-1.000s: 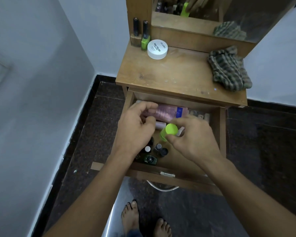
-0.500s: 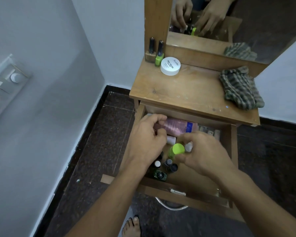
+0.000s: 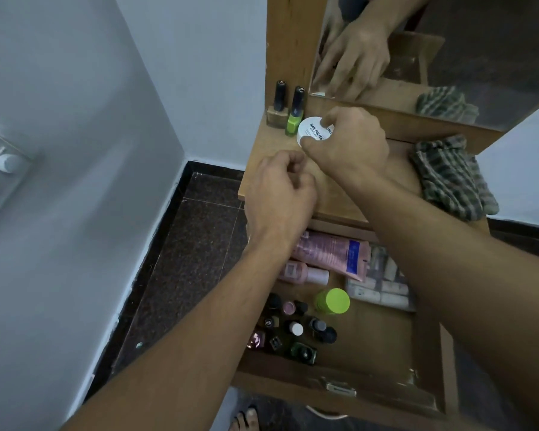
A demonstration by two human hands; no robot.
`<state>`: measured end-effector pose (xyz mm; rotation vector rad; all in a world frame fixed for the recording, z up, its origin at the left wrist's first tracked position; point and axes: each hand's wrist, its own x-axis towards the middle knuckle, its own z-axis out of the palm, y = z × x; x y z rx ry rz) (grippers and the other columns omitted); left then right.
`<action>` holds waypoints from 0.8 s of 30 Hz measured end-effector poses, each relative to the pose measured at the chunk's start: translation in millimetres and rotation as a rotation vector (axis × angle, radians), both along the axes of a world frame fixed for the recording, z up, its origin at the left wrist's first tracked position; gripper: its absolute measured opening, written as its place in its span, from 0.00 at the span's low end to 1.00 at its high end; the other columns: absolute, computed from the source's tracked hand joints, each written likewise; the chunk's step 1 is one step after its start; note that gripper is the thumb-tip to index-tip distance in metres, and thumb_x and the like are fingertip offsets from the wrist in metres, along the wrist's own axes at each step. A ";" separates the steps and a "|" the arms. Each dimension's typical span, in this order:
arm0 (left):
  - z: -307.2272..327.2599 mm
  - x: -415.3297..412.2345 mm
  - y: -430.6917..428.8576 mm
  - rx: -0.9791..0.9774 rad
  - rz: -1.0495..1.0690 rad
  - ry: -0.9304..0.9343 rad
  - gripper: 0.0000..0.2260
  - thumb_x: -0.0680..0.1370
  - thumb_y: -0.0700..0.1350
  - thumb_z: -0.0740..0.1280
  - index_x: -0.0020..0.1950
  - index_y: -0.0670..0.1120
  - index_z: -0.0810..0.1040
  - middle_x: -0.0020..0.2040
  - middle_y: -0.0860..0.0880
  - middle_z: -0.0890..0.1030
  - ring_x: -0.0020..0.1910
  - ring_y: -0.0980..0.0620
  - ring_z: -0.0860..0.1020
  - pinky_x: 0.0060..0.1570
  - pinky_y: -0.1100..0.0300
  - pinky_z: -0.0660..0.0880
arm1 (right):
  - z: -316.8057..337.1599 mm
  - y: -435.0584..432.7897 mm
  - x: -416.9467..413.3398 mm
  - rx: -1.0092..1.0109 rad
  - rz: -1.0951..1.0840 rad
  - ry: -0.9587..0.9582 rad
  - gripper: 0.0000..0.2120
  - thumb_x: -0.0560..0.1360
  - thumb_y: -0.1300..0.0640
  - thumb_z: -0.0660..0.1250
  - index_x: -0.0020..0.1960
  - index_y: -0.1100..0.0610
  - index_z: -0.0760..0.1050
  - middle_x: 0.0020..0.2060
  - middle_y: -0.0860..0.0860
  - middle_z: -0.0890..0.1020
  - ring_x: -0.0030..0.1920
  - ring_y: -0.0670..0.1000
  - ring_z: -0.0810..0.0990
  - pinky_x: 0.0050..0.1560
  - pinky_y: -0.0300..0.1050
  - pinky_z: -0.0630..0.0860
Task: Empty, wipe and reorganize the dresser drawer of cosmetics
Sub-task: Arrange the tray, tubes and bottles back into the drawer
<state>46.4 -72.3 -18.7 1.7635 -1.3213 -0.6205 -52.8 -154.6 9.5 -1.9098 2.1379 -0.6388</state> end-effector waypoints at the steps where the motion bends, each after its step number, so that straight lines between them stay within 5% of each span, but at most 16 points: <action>1: -0.8 0.9 -1.1 0.005 -0.007 -0.015 0.11 0.77 0.47 0.66 0.58 0.55 0.81 0.54 0.58 0.81 0.47 0.58 0.77 0.38 0.72 0.62 | -3.3 -3.1 1.2 0.006 -0.009 0.011 0.22 0.70 0.41 0.73 0.61 0.47 0.80 0.59 0.51 0.81 0.60 0.55 0.79 0.47 0.45 0.68; 9: -3.6 5.4 -8.5 0.039 -0.070 -0.128 0.09 0.75 0.49 0.66 0.53 0.57 0.80 0.48 0.58 0.81 0.45 0.57 0.78 0.36 0.63 0.67 | -9.6 -8.1 4.1 -0.010 -0.018 0.030 0.20 0.68 0.42 0.74 0.56 0.49 0.81 0.56 0.51 0.84 0.57 0.54 0.81 0.45 0.49 0.76; 15: 7.2 -5.9 -4.0 0.073 -0.112 -0.080 0.08 0.76 0.45 0.65 0.54 0.51 0.80 0.50 0.52 0.81 0.48 0.51 0.79 0.47 0.51 0.77 | -0.4 12.2 -7.7 -0.014 -0.079 -0.071 0.22 0.65 0.40 0.73 0.54 0.50 0.80 0.54 0.48 0.83 0.57 0.52 0.81 0.47 0.47 0.75; 24: 17.9 -32.9 53.8 0.116 -0.160 -0.083 0.16 0.78 0.42 0.64 0.64 0.52 0.78 0.57 0.55 0.80 0.55 0.55 0.79 0.55 0.56 0.76 | 14.2 121.6 -67.4 0.019 -0.080 -0.168 0.31 0.63 0.40 0.74 0.62 0.52 0.77 0.55 0.49 0.82 0.55 0.50 0.81 0.53 0.50 0.80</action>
